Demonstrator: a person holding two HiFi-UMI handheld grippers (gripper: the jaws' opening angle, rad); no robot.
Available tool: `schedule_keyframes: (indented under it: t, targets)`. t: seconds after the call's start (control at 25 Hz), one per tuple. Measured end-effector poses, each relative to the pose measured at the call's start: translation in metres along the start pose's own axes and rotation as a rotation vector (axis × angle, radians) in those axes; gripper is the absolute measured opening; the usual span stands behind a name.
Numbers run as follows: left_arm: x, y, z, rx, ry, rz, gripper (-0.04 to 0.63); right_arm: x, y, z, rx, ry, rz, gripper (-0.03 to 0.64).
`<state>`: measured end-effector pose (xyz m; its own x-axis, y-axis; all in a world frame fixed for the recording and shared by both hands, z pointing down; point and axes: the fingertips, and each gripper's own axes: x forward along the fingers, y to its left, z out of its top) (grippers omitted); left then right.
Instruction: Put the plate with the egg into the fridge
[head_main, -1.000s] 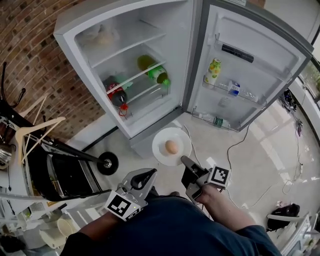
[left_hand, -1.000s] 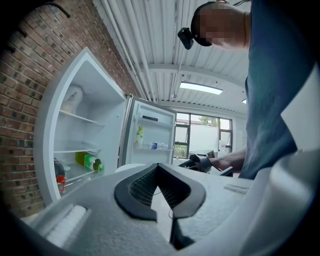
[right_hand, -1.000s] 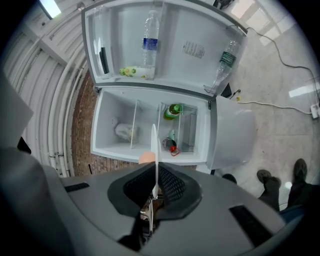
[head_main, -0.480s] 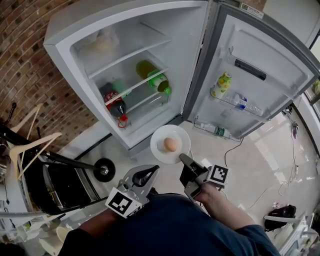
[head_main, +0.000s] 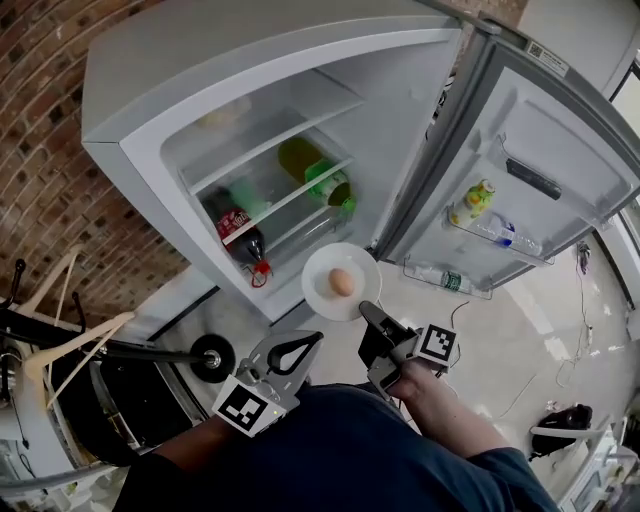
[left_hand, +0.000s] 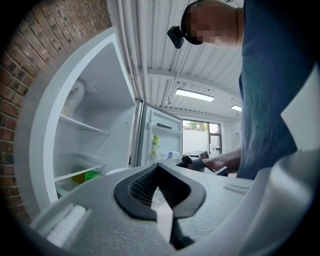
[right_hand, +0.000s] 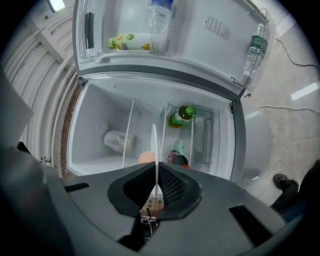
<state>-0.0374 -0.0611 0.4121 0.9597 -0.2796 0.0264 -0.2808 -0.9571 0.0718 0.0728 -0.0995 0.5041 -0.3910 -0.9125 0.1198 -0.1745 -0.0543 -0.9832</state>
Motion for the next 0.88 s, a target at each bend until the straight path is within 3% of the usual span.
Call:
schedule_keyframes:
  t: [0.32,0.88]
  targets:
    - [0.008,0.035,0.007,-0.001,-0.016,0.021,0.003,0.046,0.007,0.019,-0.002,0.023,-0.001,0.021]
    - [0.028,0.055,0.008,0.000,0.000,0.175,0.003,0.129,0.006,0.057,0.027,0.134,0.025,0.021]
